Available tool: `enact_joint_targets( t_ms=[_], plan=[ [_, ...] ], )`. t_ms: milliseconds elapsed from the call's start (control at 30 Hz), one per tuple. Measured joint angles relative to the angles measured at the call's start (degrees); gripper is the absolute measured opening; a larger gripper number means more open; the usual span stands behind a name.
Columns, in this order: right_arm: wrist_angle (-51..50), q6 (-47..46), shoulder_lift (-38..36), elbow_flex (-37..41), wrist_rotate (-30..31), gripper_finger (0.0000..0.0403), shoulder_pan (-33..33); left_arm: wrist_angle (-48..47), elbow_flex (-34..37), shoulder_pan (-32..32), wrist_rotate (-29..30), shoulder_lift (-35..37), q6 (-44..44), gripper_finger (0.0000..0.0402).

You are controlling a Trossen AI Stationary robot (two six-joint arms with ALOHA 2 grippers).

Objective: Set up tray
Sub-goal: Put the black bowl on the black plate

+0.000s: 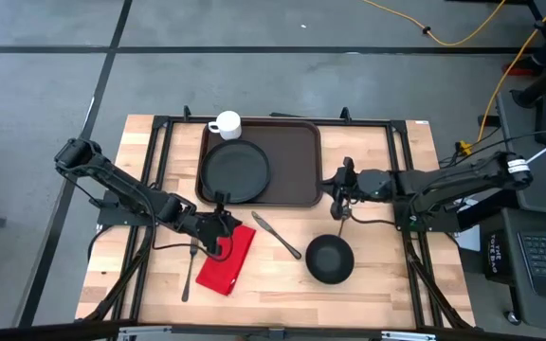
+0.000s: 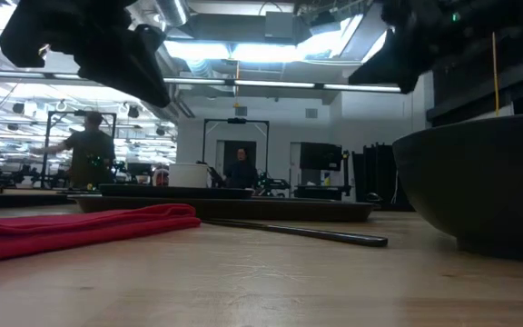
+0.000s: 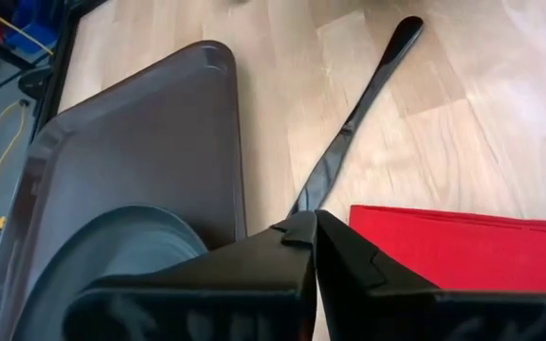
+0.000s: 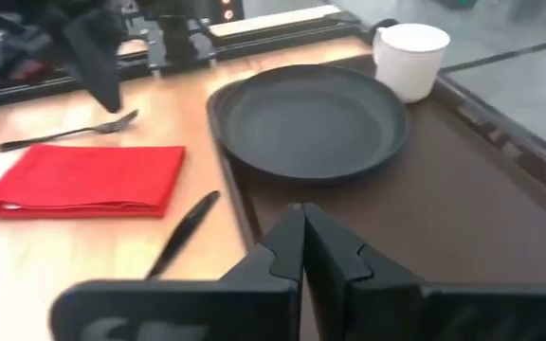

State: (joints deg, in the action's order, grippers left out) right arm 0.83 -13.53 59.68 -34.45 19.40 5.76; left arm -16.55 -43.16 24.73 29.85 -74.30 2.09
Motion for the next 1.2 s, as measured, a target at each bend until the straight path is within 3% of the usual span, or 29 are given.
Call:
enact_joint_targets(
  t_ms=[133, 267, 467, 767, 1067, 1200],
  plan=[
    [-11.10, -4.24, -0.02, -5.89, 0.85, 0.0012, 3.01, 1.16, 0.00, -0.02, -1.11, 0.00, 0.18, 0.0003],
    [-26.34, -14.74, 0.15, -10.49, 3.52, 0.0012, 6.56, 2.41, 0.00, -0.02, -1.03, 0.00, 0.18, 0.0001],
    [-36.52, -26.57, 0.17, -11.67, 3.27, 0.0009, 12.21, 5.45, 0.00, -0.02, -1.01, -0.02, 0.30, 0.0004],
    [-42.03, -40.13, 0.89, -11.66, -1.46, 0.0004, 18.45, 12.82, 0.00, -0.02, -3.65, -0.02, 3.58, 0.0001],
    [-43.46, -48.70, 5.55, -11.71, -7.62, 0.0003, 22.85, 12.54, 0.00, -0.22, -3.96, -0.04, 3.67, 0.0001],
    [-48.10, -51.26, 7.11, -15.19, -8.11, 0.0002, 24.18, 12.53, 0.00, -0.22, -3.98, -0.04, 3.67, 0.0003]
  ],
)
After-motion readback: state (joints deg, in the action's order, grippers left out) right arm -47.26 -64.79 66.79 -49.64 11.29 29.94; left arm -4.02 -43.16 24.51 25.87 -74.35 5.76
